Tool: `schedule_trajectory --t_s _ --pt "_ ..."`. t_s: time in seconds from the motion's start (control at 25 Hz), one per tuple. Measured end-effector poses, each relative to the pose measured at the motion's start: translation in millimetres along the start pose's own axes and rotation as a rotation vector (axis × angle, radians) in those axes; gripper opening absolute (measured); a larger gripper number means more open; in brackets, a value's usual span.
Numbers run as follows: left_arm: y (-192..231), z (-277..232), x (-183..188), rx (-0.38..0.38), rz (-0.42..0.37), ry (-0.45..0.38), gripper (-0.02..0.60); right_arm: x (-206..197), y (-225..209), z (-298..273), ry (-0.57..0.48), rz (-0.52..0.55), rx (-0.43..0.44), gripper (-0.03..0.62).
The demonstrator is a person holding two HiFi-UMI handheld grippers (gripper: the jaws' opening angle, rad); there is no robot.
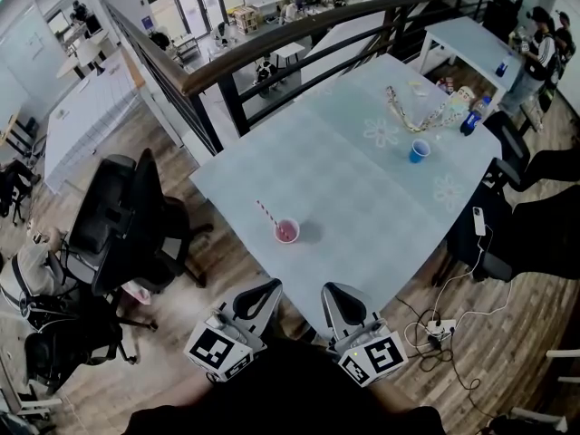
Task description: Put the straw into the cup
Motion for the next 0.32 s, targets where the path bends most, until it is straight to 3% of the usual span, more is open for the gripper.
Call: schedule_trajectory --t_s 0.32 --pt "3.4 -4.5 3.5 0.006 0.006 0.001 0.02 2.2 -3.4 -0.9 -0.001 -0.003 0.004 0.032"
Point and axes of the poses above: the fingertips, and each gripper's own axes: z backward along the fingers, y to its left, x out of its top, the point moved 3 cm from there along z, backward along the fingers, and after that the axes turned 11 degrees about x, right-handed, at the moved point
